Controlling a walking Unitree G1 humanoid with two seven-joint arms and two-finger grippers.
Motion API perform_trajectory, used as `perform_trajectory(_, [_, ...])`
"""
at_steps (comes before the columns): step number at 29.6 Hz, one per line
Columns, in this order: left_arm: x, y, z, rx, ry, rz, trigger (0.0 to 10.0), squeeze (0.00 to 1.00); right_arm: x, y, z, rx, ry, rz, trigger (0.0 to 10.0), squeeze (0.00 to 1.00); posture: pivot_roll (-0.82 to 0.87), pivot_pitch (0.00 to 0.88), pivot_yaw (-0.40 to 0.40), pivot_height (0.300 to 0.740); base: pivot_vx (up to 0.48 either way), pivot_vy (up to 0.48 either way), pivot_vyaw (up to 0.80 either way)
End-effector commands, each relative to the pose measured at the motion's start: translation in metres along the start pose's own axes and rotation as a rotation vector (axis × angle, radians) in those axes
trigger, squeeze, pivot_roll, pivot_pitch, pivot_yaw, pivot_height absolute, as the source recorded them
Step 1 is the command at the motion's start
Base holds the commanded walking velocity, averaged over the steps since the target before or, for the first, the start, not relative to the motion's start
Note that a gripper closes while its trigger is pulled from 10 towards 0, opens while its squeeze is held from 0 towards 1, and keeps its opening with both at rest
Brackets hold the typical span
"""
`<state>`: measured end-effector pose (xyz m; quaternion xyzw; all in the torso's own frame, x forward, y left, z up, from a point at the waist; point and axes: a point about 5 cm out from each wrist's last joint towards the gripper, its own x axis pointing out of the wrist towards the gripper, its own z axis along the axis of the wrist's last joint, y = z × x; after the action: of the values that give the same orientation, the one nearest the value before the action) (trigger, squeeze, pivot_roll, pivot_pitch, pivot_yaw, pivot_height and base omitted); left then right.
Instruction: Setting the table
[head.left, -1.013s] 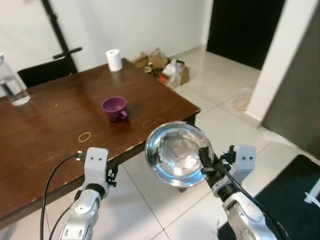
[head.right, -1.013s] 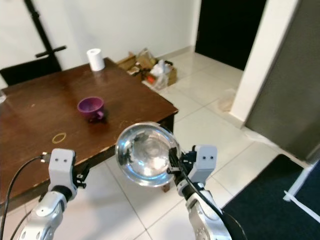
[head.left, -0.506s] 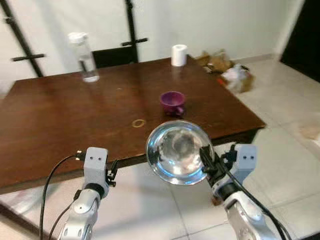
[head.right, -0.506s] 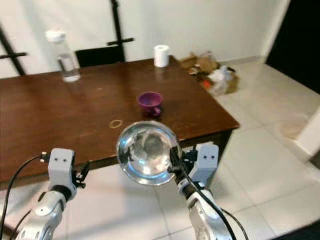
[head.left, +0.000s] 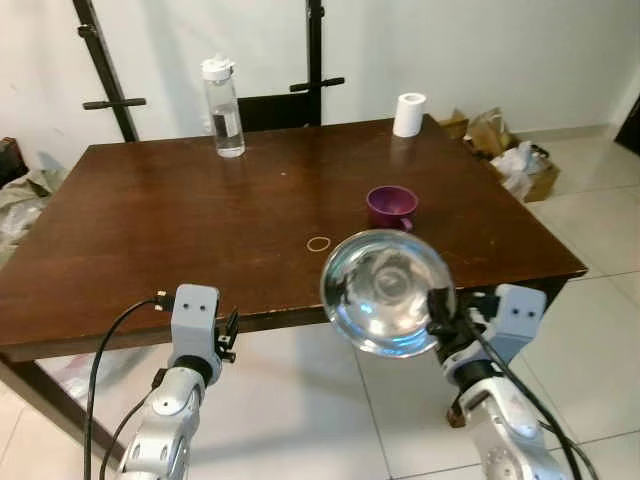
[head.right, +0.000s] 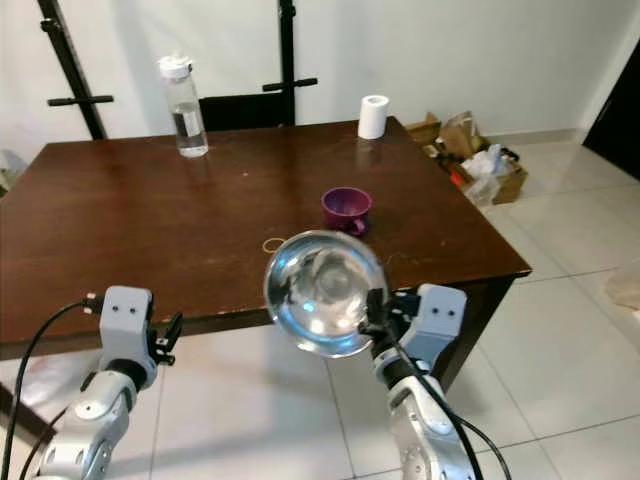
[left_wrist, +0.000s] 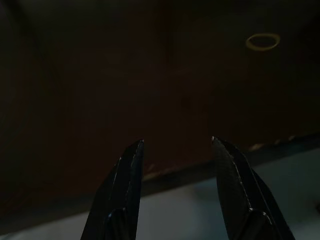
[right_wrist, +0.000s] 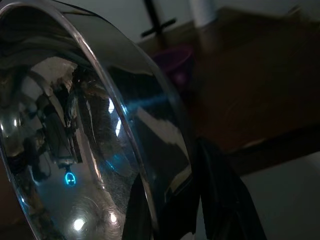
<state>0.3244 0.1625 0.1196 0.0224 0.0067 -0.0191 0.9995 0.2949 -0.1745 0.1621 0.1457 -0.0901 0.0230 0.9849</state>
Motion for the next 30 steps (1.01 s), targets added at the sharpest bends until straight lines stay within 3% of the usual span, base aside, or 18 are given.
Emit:
perform_trajectory(1, [0.001, 0.003, -0.002, 0.007, 0.008, 0.008, 10.0, 0.00, 0.002, 0.005, 0.009, 0.031, -0.060, 0.013, 10.0, 0.00, -0.02, 0.092, 0.113, 0.740, 0.480, 0.000, 0.00])
perform_trajectory(7, [0.001, 0.002, 0.002, 0.022, -0.015, -0.003, 10.0, 0.00, 0.001, 0.009, 0.013, 0.071, -0.079, 0.051, 10.0, 0.00, -0.02, 0.089, 0.114, 0.740, 0.480, 0.000, 0.00])
perform_trajectory(12, [0.000, -0.003, 0.009, 0.109, -0.077, -0.032, 10.0, 0.00, -0.001, 0.027, 0.016, 0.130, -0.079, 0.187, 10.0, 0.00, -0.02, 0.084, 0.115, 0.740, 0.480, 0.000, 0.00])
perform_trajectory(17, [-0.001, -0.005, 0.011, 0.132, -0.097, -0.044, 10.0, 0.00, -0.002, 0.031, 0.016, 0.131, -0.077, 0.220, 10.0, 0.00, -0.02, 0.081, 0.115, 0.740, 0.453, 0.000, 0.00])
perform_trajectory(30, [-0.003, -0.008, 0.009, 0.160, -0.109, -0.058, 10.0, 0.00, -0.005, 0.038, 0.015, 0.151, -0.054, 0.304, 10.0, 0.00, -0.02, 0.072, 0.116, 0.740, 0.000, 0.000, 0.00])
